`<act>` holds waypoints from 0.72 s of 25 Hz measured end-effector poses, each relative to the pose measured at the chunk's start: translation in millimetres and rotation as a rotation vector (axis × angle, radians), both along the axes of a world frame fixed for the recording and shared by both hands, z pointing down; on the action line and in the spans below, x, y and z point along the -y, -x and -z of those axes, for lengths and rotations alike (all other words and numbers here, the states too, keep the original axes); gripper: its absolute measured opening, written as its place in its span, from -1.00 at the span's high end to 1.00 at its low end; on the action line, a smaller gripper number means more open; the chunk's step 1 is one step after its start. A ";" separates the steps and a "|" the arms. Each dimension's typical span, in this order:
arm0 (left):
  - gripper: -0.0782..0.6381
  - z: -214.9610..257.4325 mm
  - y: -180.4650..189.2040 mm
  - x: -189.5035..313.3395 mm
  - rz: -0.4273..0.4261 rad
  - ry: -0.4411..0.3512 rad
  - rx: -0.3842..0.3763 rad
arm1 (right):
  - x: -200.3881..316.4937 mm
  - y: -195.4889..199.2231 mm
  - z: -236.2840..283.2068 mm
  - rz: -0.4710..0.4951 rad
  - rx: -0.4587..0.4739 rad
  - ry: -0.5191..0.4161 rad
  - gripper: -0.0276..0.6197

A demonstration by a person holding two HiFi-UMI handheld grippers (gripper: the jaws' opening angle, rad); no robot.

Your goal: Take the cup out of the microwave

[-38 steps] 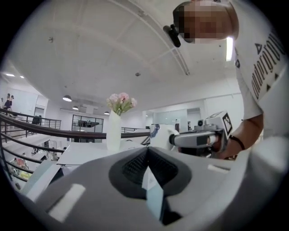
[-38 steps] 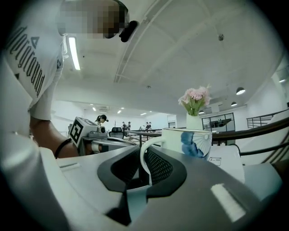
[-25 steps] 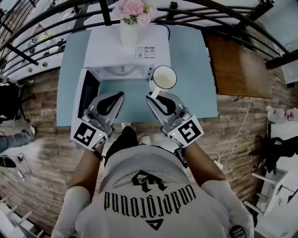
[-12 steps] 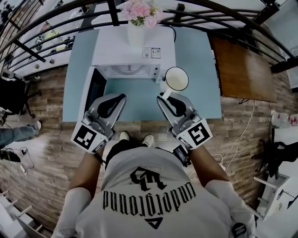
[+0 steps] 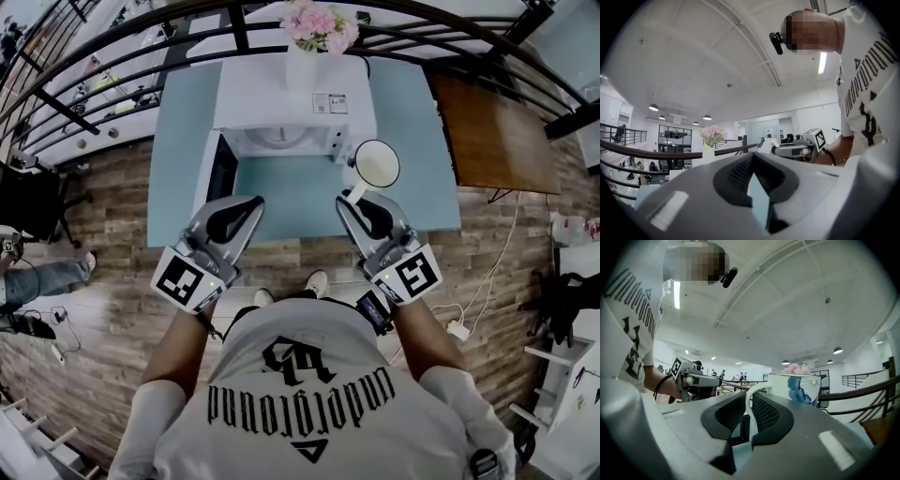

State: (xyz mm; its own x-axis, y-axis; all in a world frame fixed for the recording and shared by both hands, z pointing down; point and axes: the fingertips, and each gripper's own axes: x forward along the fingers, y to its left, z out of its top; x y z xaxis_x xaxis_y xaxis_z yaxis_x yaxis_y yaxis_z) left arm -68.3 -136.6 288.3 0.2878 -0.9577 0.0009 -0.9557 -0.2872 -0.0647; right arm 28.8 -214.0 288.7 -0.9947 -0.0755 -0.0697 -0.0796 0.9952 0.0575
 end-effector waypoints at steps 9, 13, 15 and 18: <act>0.64 11.8 19.4 -85.2 -0.035 -0.033 0.015 | -79.4 4.4 11.6 -0.080 0.016 0.005 0.77; 0.64 12.1 22.9 -115.7 -0.054 -0.042 0.011 | -113.8 4.9 14.2 -0.090 0.019 -0.005 0.77; 0.64 10.9 22.1 -126.4 -0.064 -0.025 -0.012 | -126.3 4.5 14.4 -0.100 0.015 -0.006 0.77; 0.64 6.8 17.9 -137.2 -0.083 -0.001 -0.030 | -140.3 2.6 15.4 -0.106 0.012 -0.007 0.77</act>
State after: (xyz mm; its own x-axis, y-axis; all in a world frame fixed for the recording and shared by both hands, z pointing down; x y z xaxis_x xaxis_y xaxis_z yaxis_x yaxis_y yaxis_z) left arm -86.2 0.6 281.5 0.3662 -0.9305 -0.0101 -0.9300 -0.3657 -0.0364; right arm 26.1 -73.7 273.3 -0.9802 -0.1802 -0.0822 -0.1855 0.9806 0.0629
